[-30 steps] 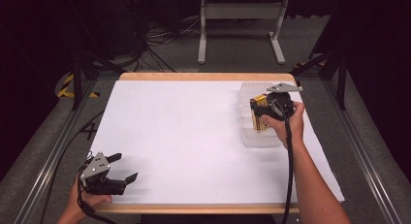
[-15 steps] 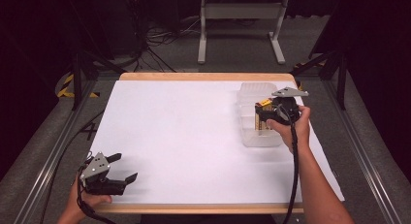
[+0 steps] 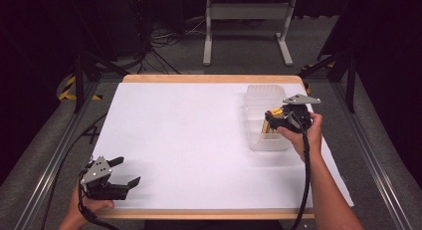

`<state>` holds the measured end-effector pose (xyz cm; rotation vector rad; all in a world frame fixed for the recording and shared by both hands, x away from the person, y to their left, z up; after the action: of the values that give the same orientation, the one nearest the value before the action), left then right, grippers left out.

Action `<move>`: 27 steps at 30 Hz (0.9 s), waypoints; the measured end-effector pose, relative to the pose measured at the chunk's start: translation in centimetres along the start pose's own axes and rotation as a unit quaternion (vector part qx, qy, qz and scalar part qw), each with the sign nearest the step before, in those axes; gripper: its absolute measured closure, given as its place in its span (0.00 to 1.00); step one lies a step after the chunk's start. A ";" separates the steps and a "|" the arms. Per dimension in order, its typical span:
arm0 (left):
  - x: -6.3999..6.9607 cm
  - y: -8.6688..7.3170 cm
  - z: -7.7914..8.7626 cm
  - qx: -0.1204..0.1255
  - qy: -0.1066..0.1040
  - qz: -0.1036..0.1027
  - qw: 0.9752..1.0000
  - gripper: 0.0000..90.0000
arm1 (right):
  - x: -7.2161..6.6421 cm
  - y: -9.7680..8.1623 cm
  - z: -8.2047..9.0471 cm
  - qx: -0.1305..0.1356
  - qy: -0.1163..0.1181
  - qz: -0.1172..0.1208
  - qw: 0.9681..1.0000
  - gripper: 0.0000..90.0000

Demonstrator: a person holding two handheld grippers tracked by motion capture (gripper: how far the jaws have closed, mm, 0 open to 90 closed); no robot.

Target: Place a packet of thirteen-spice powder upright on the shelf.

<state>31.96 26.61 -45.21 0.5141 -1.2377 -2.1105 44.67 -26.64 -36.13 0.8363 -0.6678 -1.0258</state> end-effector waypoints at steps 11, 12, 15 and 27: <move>-0.1 0.1 0.2 0.007 0.005 0.001 1.000 0.11 | -0.5 -0.4 -0.2 -0.010 0.013 0.014 1.000 0.30; -0.1 0.0 0.2 0.005 0.006 0.001 1.000 0.11 | -0.5 -0.4 -0.2 -0.011 0.012 0.017 1.000 0.29; -0.1 0.0 0.3 0.009 0.004 0.003 1.000 0.11 | -0.6 -0.6 -0.3 -0.016 0.016 0.030 0.999 0.27; -0.1 0.1 0.5 0.018 0.001 0.000 1.000 0.11 | -0.5 -0.8 -0.4 -0.025 0.026 0.045 0.998 0.20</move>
<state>31.77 26.89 -44.85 0.5316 -1.2779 -2.0903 44.40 -26.30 -37.05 0.7793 -0.6272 -0.9343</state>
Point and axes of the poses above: each handheld gripper's, and its own axes: z roughly backward along the jaws, y roughly out of its top, x roughly to its right, the point moved 2 cm from there along -z, roughly forward along the jaws, and after that the axes turned 3 degrees about x, right-handed, at the moved point
